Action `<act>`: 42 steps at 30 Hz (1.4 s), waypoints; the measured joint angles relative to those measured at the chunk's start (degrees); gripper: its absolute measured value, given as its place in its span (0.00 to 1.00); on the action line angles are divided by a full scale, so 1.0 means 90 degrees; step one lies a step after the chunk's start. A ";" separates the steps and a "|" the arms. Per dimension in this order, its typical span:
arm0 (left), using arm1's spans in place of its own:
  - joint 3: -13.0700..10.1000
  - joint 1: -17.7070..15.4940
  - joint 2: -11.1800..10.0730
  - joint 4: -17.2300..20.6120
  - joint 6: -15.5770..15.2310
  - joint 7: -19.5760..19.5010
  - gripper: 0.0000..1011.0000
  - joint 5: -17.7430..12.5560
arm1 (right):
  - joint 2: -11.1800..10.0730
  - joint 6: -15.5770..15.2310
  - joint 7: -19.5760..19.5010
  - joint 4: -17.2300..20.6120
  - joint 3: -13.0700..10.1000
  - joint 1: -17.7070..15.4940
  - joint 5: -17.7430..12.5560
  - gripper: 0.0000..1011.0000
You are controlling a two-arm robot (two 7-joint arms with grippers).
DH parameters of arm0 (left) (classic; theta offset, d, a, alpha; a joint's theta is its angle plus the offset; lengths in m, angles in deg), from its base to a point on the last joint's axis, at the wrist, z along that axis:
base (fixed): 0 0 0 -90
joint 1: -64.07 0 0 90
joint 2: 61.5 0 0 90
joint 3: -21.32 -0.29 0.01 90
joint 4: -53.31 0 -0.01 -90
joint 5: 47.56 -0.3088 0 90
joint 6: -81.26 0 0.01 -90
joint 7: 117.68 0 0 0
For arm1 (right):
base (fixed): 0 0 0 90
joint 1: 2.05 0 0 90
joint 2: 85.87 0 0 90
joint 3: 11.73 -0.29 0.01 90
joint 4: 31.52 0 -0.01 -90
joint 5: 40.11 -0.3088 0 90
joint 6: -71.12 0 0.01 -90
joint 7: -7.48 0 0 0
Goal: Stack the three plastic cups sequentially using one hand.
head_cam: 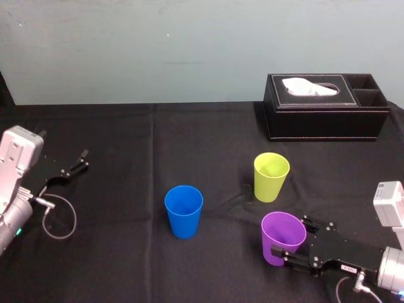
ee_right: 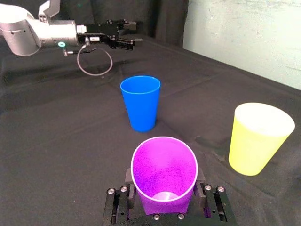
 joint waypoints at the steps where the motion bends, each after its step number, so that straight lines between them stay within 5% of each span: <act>1: 0.0000 0.0000 0.0000 0.0000 0.0000 0.0000 1.00 0.0000 | -0.0009 -0.0003 -0.0004 0.0025 -0.0011 -0.0010 -0.0015 0.72; 15: 0.0000 -0.0001 0.0000 0.0000 0.0000 0.0000 1.00 0.0000 | -0.0363 -0.0388 -0.0116 0.0740 -0.0284 -0.0191 -0.0333 0.72; 26: 0.0000 0.0000 0.0000 0.0000 0.0000 0.0000 1.00 0.0000 | -0.0569 -0.0997 -0.0196 0.1345 -0.0267 0.0109 -0.0592 0.72; 42: 0.0000 0.0000 0.0000 0.0000 0.0000 0.0000 1.00 0.0000 | 0.0110 -0.1705 -0.0261 0.1093 0.0598 0.1424 -0.0661 0.72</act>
